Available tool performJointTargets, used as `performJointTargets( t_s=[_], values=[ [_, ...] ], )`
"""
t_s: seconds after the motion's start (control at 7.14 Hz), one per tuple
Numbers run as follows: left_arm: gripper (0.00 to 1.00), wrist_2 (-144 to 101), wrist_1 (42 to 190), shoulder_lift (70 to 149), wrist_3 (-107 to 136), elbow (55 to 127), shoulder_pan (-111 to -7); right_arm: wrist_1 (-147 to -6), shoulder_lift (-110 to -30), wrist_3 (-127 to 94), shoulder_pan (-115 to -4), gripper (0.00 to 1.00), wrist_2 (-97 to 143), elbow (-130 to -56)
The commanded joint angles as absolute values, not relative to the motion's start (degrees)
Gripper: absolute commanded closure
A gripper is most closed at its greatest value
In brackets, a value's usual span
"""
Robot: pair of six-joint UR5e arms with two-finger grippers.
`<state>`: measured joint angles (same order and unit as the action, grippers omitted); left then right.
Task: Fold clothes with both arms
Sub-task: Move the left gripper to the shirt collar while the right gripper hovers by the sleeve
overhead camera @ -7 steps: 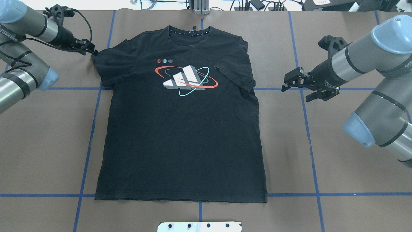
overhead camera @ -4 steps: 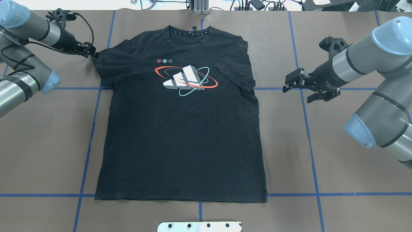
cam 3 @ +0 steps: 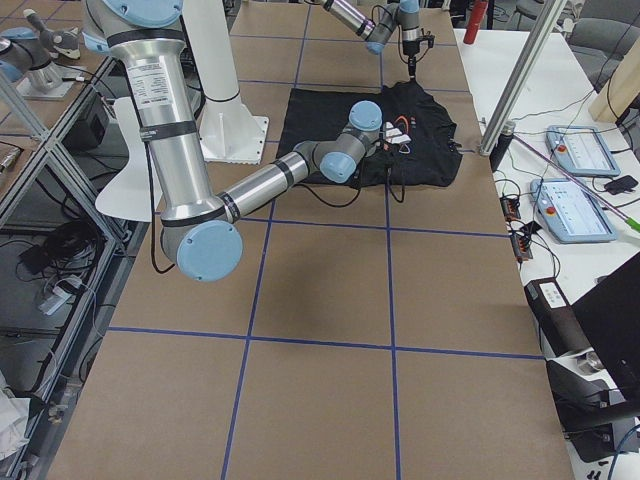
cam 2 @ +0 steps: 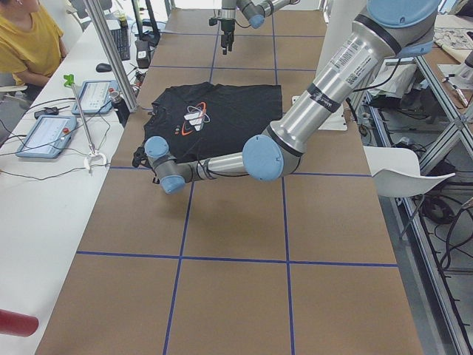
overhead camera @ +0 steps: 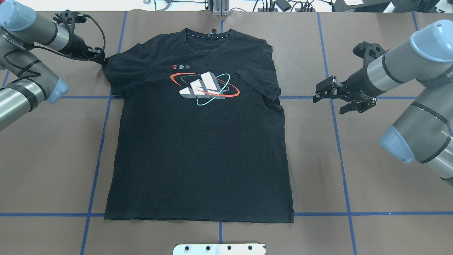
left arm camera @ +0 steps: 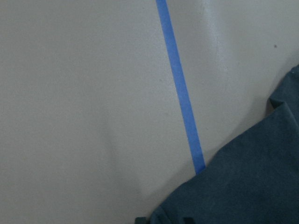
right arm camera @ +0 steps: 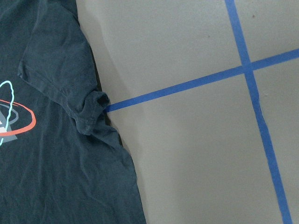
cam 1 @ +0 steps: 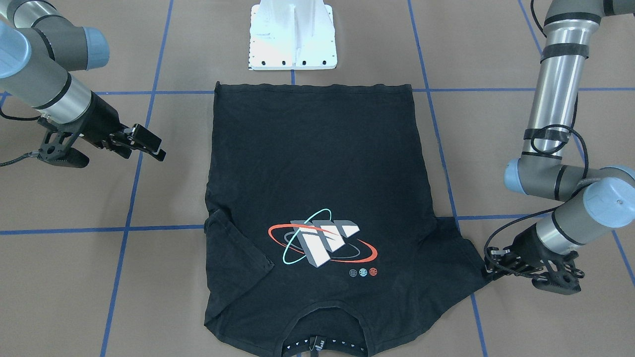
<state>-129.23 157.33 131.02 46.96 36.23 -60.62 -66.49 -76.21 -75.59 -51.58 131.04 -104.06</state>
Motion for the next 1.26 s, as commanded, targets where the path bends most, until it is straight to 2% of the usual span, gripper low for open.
performJointTargets(
  t_s=[0.0,0.28,0.56,0.84,1.12],
  values=[
    [1.0,-129.63,158.02,130.35,47.98,39.17,-60.91,-66.45,-76.29,-75.59,-51.59,0.0,131.04,-104.15],
    [1.0,-129.73,158.12,122.02,57.68,55.3,-60.3,-66.45,-76.38,-75.59,-51.59,0.0,131.04,-104.06],
    [1.0,-129.29,157.68,123.13,71.04,60.88,-55.41,-66.45,-76.81,-75.5,-51.59,0.0,131.13,-103.89],
    [1.0,-122.83,156.28,131.52,76.1,56.46,-50.91,-66.45,-76.99,-75.59,-51.59,0.0,131.04,-103.54],
    [1.0,-120.32,156.53,133.95,75.77,51.69,-50.62,-66.45,-77.25,-75.59,-51.5,0.0,131.04,-103.54]
  ],
)
